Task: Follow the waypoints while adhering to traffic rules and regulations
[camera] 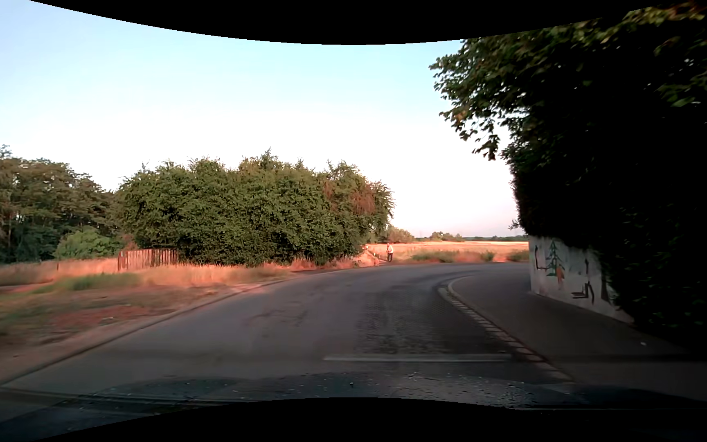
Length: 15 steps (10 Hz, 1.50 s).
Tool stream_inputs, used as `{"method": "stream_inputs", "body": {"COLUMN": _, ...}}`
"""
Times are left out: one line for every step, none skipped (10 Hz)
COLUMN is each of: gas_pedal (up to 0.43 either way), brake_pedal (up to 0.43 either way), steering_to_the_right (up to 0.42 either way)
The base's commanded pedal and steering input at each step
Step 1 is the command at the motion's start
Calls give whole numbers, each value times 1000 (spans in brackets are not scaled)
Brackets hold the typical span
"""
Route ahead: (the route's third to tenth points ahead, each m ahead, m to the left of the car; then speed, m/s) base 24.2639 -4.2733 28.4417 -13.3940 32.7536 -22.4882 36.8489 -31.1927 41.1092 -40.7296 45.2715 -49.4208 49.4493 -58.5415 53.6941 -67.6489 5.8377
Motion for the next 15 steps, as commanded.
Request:
{"method": "stream_inputs", "body": {"gas_pedal": 0, "brake_pedal": 0, "steering_to_the_right": 2}}
{"method": "stream_inputs", "body": {"gas_pedal": 0, "brake_pedal": 0, "steering_to_the_right": 2}}
{"method": "stream_inputs", "body": {"gas_pedal": 0, "brake_pedal": 0, "steering_to_the_right": 2}}
{"method": "stream_inputs", "body": {"gas_pedal": 0, "brake_pedal": 0, "steering_to_the_right": 2}}
{"method": "stream_inputs", "body": {"gas_pedal": 0, "brake_pedal": 0, "steering_to_the_right": 2}}
{"method": "stream_inputs", "body": {"gas_pedal": 0, "brake_pedal": 24, "steering_to_the_right": 2}}
{"method": "stream_inputs", "body": {"gas_pedal": 0, "brake_pedal": 49, "steering_to_the_right": 2}}
{"method": "stream_inputs", "body": {"gas_pedal": 0, "brake_pedal": 85, "steering_to_the_right": 3}}
{"method": "stream_inputs", "body": {"gas_pedal": 0, "brake_pedal": 116, "steering_to_the_right": 7}}
{"method": "stream_inputs", "body": {"gas_pedal": 0, "brake_pedal": 134, "steering_to_the_right": 12}}
{"method": "stream_inputs", "body": {"gas_pedal": 0, "brake_pedal": 140, "steering_to_the_right": 19}}
{"method": "stream_inputs", "body": {"gas_pedal": 0, "brake_pedal": 140, "steering_to_the_right": 28}}
{"method": "stream_inputs", "body": {"gas_pedal": 0, "brake_pedal": 140, "steering_to_the_right": 43}}
{"method": "stream_inputs", "body": {"gas_pedal": 0, "brake_pedal": 140, "steering_to_the_right": 58}}
{"method": "stream_inputs", "body": {"gas_pedal": 0, "brake_pedal": 134, "steering_to_the_right": 72}}
